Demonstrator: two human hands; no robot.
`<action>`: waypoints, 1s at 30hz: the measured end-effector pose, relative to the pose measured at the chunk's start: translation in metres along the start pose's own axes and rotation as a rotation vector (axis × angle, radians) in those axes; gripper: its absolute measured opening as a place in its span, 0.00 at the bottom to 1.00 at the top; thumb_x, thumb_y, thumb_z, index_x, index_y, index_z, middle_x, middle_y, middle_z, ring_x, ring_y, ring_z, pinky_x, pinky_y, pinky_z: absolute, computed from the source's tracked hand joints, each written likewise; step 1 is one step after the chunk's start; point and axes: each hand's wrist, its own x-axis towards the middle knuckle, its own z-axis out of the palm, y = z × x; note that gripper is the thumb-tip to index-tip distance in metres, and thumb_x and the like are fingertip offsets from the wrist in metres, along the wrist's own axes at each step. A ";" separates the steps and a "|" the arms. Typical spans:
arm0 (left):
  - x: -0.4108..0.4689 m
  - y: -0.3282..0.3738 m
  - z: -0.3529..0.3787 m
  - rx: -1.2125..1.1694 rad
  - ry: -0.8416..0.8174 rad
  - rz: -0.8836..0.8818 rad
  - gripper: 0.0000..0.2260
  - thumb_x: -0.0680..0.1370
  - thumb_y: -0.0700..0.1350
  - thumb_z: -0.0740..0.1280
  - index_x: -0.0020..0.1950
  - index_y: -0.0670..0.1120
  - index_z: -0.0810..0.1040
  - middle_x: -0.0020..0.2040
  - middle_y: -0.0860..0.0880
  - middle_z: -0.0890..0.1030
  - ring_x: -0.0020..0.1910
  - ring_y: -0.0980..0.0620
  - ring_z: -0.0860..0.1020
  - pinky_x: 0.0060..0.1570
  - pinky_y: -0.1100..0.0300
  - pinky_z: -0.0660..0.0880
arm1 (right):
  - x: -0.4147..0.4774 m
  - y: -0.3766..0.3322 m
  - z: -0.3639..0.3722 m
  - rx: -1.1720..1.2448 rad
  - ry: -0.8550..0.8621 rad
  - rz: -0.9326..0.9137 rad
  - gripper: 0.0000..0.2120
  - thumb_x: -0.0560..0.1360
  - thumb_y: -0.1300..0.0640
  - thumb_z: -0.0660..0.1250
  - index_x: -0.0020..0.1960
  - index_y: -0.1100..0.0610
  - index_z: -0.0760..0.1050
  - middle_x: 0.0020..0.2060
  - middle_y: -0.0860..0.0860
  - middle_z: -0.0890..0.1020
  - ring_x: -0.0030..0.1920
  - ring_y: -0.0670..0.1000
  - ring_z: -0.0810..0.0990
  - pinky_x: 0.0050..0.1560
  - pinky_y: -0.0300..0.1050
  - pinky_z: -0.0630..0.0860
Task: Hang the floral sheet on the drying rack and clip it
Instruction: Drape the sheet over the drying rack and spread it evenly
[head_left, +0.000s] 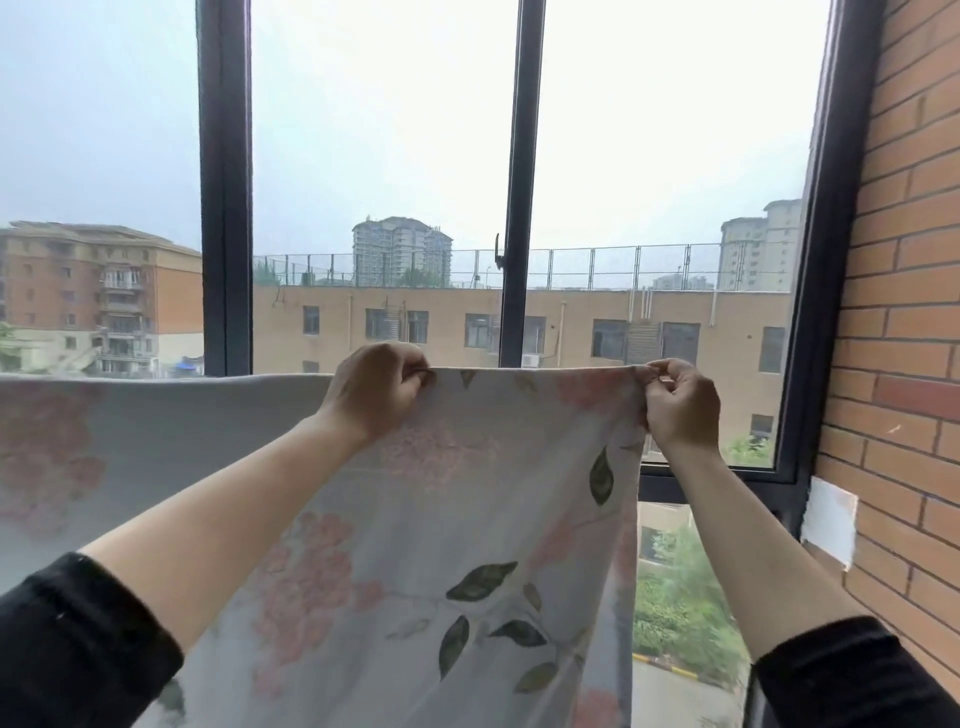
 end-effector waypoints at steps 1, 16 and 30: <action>0.000 0.000 0.002 -0.004 0.002 -0.008 0.05 0.75 0.39 0.67 0.43 0.44 0.83 0.41 0.45 0.84 0.42 0.43 0.80 0.39 0.59 0.70 | 0.000 0.005 -0.001 -0.003 -0.012 0.010 0.06 0.78 0.61 0.65 0.42 0.54 0.77 0.33 0.53 0.79 0.33 0.55 0.77 0.29 0.36 0.72; -0.009 0.022 0.038 -0.014 -0.174 0.006 0.04 0.74 0.44 0.70 0.46 0.48 0.84 0.44 0.49 0.85 0.46 0.48 0.81 0.47 0.56 0.77 | -0.025 0.073 -0.012 -0.018 -0.069 0.341 0.08 0.76 0.54 0.68 0.41 0.57 0.79 0.38 0.54 0.82 0.41 0.58 0.81 0.48 0.52 0.79; -0.061 -0.022 -0.002 0.047 -0.100 0.030 0.06 0.73 0.39 0.73 0.49 0.44 0.84 0.43 0.51 0.83 0.39 0.54 0.79 0.44 0.59 0.77 | -0.112 -0.009 0.073 0.251 -0.560 0.156 0.07 0.76 0.59 0.69 0.53 0.56 0.77 0.45 0.49 0.83 0.32 0.49 0.84 0.36 0.47 0.82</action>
